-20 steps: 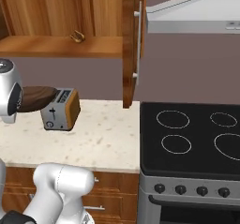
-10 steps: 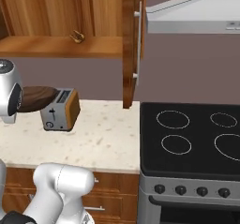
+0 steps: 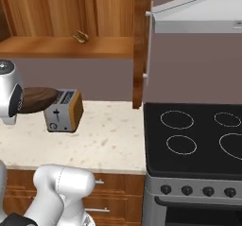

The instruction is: Pick the mug and place it in the sink. Pick the bowl and place it in the open cabinet and then close the cabinet.

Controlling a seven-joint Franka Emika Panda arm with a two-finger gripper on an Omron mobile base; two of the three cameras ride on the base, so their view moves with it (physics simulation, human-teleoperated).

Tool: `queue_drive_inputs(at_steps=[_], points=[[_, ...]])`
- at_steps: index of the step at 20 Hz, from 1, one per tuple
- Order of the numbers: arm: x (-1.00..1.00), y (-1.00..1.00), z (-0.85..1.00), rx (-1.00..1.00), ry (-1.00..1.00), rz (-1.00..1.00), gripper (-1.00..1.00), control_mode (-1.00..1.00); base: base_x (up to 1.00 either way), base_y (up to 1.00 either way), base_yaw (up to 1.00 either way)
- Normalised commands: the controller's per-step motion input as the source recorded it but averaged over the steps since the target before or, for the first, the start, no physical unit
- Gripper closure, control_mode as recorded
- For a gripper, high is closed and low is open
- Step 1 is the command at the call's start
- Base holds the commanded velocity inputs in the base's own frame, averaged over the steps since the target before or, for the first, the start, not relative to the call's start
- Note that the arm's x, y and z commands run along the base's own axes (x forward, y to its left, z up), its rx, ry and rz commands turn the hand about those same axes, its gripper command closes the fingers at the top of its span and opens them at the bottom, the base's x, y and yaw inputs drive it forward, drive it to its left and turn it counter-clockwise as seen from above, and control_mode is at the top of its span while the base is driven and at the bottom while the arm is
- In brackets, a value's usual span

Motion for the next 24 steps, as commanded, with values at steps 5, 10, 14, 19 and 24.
queue_drive_inputs(at_steps=[5,10,14,19,24], points=[[0.0,0.0,0.0,0.0,0.0,0.0,1.0,1.0,0.0,0.38,0.0],[0.0,0.0,0.0,0.0,0.0,0.0,1.0,1.0,0.0,-0.06,0.0],[0.0,0.0,0.0,0.0,0.0,0.0,1.0,1.0,0.0,-0.44,0.01],[0.0,0.0,0.0,0.0,0.0,0.0,1.0,1.0,0.01,-0.16,0.03],[0.0,0.0,0.0,0.0,0.0,0.0,1.0,1.0,0.05,0.4,0.03]])
